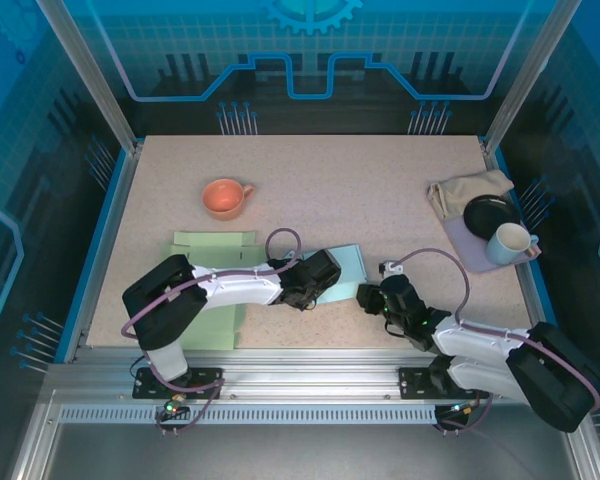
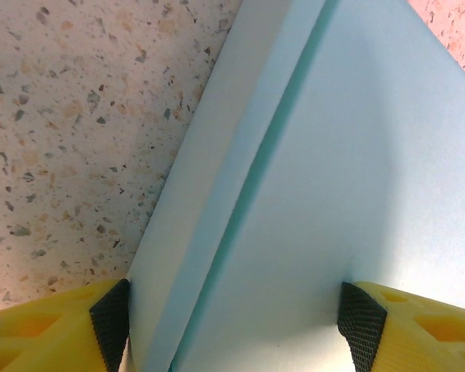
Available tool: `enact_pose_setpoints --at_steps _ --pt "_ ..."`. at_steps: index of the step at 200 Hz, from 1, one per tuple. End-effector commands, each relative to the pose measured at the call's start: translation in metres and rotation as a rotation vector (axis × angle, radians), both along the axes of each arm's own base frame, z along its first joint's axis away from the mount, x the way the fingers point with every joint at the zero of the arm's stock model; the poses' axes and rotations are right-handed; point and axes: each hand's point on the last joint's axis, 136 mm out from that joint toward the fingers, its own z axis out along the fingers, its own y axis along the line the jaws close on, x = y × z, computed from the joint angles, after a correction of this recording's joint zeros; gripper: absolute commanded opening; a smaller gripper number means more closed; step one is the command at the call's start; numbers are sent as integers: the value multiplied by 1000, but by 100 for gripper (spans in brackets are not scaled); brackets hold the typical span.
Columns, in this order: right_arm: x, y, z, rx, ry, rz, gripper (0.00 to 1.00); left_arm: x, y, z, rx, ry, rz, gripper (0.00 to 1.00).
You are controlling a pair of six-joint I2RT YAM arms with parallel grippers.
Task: Fold the paper box
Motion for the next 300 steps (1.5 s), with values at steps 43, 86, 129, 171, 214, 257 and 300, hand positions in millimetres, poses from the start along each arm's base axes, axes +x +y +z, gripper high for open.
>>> enact_pose_setpoints --at_steps 43,86,129,171,214,257,300 --pt "2 -8 -19 -129 -24 2 28 -37 42 -62 215 180 -67 74" --pt "12 4 -36 -162 4 30 29 -41 45 -67 251 204 -112 76" --pt "18 7 -48 -175 33 10 32 -41 48 -60 275 190 -149 77" --pt "22 3 -46 -163 30 2 37 -38 47 -54 287 173 -179 78" --pt "23 4 -35 -116 40 22 39 -30 38 -40 285 137 -234 80" --pt "25 3 -25 -25 112 -5 32 -25 32 -27 287 119 -261 80" --pt "24 -5 -17 34 188 -42 32 -20 26 -10 285 91 -292 82"
